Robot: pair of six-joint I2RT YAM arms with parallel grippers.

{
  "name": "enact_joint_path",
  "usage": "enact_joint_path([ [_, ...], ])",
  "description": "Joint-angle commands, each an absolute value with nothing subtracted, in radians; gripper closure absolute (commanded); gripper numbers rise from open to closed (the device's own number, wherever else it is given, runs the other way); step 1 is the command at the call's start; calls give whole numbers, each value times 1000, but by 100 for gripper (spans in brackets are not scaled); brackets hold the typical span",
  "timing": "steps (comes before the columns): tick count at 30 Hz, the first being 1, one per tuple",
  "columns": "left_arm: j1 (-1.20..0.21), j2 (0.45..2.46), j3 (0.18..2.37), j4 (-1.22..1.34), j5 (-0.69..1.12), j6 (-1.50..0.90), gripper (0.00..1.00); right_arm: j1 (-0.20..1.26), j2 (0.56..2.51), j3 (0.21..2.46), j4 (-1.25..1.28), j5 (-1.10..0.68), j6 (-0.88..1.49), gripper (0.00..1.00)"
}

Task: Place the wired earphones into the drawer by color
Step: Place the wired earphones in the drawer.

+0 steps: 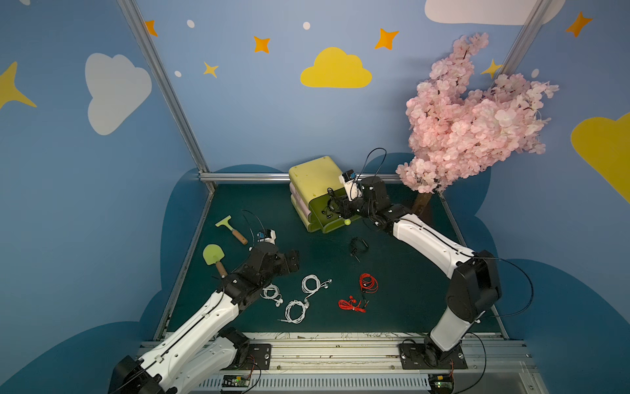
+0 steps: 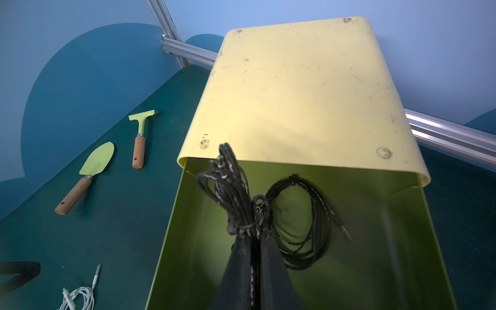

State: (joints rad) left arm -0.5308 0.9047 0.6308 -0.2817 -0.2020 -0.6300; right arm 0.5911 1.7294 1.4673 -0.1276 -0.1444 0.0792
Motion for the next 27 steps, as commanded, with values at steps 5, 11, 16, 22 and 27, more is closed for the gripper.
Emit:
enact_joint_path([
  [5,-526,893,632,-268,-196,-627,0,586,1722,1487,-115,-150,89,71],
  [11,-526,898,645,-271,-196,-621,0,586,1672,1478,-140,-135,72,54],
  [16,-525,894,655,-279,-196,-617,0,586,1604,1441,-159,-120,62,45],
  [22,-522,897,680,-270,-176,-589,0,586,1469,1337,-191,-98,64,25],
  [27,-519,931,721,-252,-148,-555,0,586,1315,1193,-218,-59,74,2],
])
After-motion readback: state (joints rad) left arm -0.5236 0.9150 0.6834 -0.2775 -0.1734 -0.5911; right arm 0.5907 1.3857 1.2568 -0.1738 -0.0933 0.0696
